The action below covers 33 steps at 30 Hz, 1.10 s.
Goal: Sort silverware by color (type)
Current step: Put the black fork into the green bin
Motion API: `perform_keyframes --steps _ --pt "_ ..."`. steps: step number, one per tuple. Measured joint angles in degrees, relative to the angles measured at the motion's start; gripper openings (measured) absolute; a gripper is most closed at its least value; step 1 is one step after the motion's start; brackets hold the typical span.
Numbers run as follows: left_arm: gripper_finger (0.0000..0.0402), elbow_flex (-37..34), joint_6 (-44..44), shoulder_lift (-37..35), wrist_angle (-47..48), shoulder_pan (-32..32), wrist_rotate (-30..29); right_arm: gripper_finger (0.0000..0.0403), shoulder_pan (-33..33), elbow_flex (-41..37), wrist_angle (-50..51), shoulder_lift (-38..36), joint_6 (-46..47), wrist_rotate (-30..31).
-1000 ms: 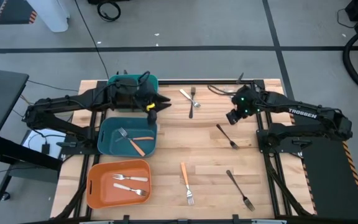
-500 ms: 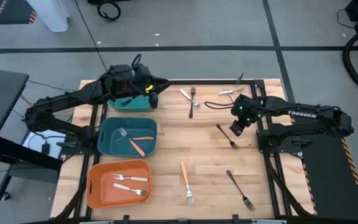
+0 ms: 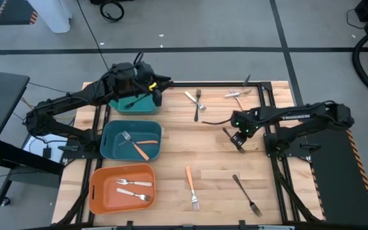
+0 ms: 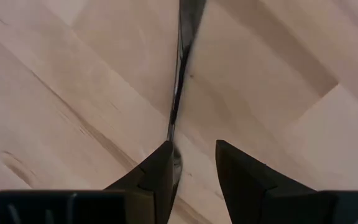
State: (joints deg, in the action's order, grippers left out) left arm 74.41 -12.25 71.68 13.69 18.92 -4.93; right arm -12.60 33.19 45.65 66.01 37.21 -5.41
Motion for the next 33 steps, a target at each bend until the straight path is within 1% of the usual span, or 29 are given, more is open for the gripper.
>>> perform_keyframes --steps 5,10,19,24,28,33 --pt "0.0109 0.00 0.00 0.00 0.08 0.93 0.02 0.0128 2.16 0.29 -2.77 3.55 4.42 0.09" --pt "0.0109 0.00 0.00 0.00 0.34 1.55 0.02 0.0128 3.66 0.30 -7.41 7.38 4.83 1.60" --pt "0.0109 0.00 0.16 0.00 0.47 1.55 0.02 0.0127 3.98 0.78 -7.72 14.83 5.45 2.92" --pt "0.0109 -0.02 5.13 0.00 1.31 1.55 -0.03 0.0122 4.07 1.00 -7.39 16.01 9.02 5.50" --pt "0.0109 -0.02 5.44 0.00 1.27 1.55 0.02 0.0097 4.06 0.73 -7.36 15.45 9.82 5.85" --pt "0.0109 -0.02 5.47 0.00 1.27 1.55 -0.02 0.0039 4.04 0.70 -7.08 15.46 9.82 6.31"
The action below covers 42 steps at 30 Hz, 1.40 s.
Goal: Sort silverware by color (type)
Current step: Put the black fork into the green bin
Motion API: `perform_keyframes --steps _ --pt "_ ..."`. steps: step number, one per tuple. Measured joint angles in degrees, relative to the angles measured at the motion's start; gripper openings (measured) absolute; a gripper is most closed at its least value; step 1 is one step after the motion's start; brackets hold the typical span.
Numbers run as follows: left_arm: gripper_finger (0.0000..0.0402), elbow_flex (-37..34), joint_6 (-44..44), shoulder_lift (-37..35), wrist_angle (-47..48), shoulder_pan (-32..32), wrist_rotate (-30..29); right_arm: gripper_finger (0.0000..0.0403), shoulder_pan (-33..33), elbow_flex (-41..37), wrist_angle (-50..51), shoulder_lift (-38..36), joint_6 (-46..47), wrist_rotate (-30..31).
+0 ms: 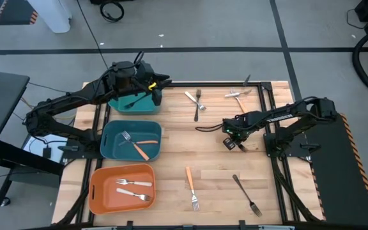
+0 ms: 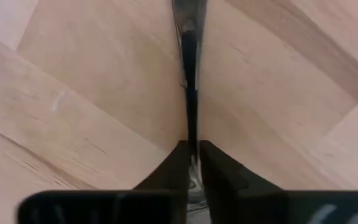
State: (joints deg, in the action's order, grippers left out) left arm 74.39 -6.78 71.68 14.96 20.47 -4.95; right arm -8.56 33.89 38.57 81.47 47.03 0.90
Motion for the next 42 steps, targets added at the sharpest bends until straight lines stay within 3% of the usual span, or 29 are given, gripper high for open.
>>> perform_keyframes --steps 3,13,30,42 --pt "0.0109 0.00 0.01 0.00 0.00 0.00 0.01 0.0011 -0.01 0.00 -0.01 0.00 -0.03 0.02" --pt "0.0109 0.00 0.14 0.00 2.54 0.00 0.04 0.0006 -0.13 2.61 0.17 -0.90 -0.41 -2.15" --pt "0.0109 0.00 -0.03 0.00 2.56 -0.02 0.02 0.0003 -0.87 8.88 -0.56 -8.70 -2.21 -3.04" --pt "0.0109 0.00 -0.07 0.20 2.44 -0.02 0.02 0.0003 -3.68 19.98 -13.81 -10.21 -10.68 1.65"
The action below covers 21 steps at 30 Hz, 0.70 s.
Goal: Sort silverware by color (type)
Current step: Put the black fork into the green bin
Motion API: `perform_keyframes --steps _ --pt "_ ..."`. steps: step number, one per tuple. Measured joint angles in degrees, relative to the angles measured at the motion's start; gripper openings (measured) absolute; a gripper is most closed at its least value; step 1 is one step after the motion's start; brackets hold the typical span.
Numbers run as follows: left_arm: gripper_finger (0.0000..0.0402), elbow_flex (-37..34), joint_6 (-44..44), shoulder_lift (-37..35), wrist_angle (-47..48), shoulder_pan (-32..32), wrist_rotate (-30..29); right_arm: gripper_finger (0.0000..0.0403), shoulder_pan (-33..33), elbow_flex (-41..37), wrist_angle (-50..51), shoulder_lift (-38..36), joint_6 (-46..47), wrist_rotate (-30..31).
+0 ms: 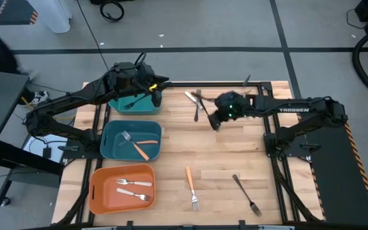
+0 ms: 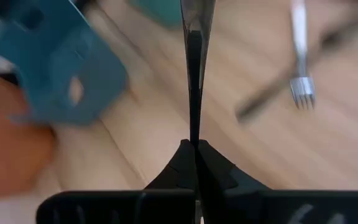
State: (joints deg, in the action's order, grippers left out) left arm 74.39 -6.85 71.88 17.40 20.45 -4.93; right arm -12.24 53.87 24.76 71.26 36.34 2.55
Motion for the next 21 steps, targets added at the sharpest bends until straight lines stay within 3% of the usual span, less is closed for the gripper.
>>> perform_keyframes --steps 9,16,21 --pt "0.0109 0.02 -8.14 3.08 -1.31 0.00 -0.11 0.0003 -3.76 2.09 -16.53 -0.02 -5.50 1.05" --pt "0.0109 0.02 -16.32 8.24 -7.61 0.00 -0.01 0.0003 -6.12 2.09 -26.85 1.77 -6.93 1.24" --pt "0.0109 -0.02 -19.60 11.50 -11.93 -0.03 0.26 0.0003 -6.26 2.16 -29.71 2.61 -8.03 1.32"
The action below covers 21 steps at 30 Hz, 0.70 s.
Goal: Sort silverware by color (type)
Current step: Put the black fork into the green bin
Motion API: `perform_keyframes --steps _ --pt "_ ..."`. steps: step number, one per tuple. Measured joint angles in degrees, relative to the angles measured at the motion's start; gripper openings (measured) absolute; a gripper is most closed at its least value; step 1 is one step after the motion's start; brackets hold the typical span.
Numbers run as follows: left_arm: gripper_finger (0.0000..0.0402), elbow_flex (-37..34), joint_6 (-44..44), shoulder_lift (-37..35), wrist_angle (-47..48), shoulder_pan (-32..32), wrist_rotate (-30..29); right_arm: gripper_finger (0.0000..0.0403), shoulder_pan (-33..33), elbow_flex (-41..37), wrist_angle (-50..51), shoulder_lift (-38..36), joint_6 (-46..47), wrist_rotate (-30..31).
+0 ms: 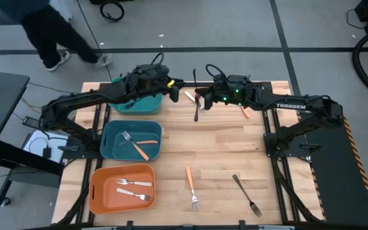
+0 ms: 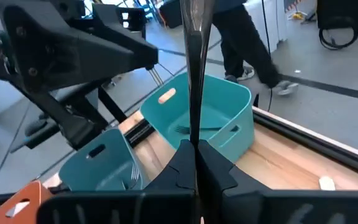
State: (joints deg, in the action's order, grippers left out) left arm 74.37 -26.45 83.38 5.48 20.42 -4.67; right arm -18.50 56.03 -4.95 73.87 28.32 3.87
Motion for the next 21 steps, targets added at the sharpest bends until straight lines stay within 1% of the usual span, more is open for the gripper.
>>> perform_keyframes --steps 5,10,15,21 --pt "0.0109 0.04 -2.18 2.61 -5.23 -0.08 2.45 0.0003 -0.39 0.00 -0.67 1.32 0.13 -0.56" --pt "0.0109 0.04 -4.58 4.89 -7.81 -0.26 4.69 0.0003 -0.05 -0.03 -1.66 2.85 0.15 -0.73" --pt "0.0109 0.08 -4.83 5.64 -7.48 -0.30 4.82 0.0003 0.25 -0.02 -1.20 2.90 0.15 -0.91" --pt "0.0109 0.09 -7.42 6.27 -7.89 0.10 4.23 0.0003 0.48 -0.04 -0.56 2.90 0.40 -0.62"
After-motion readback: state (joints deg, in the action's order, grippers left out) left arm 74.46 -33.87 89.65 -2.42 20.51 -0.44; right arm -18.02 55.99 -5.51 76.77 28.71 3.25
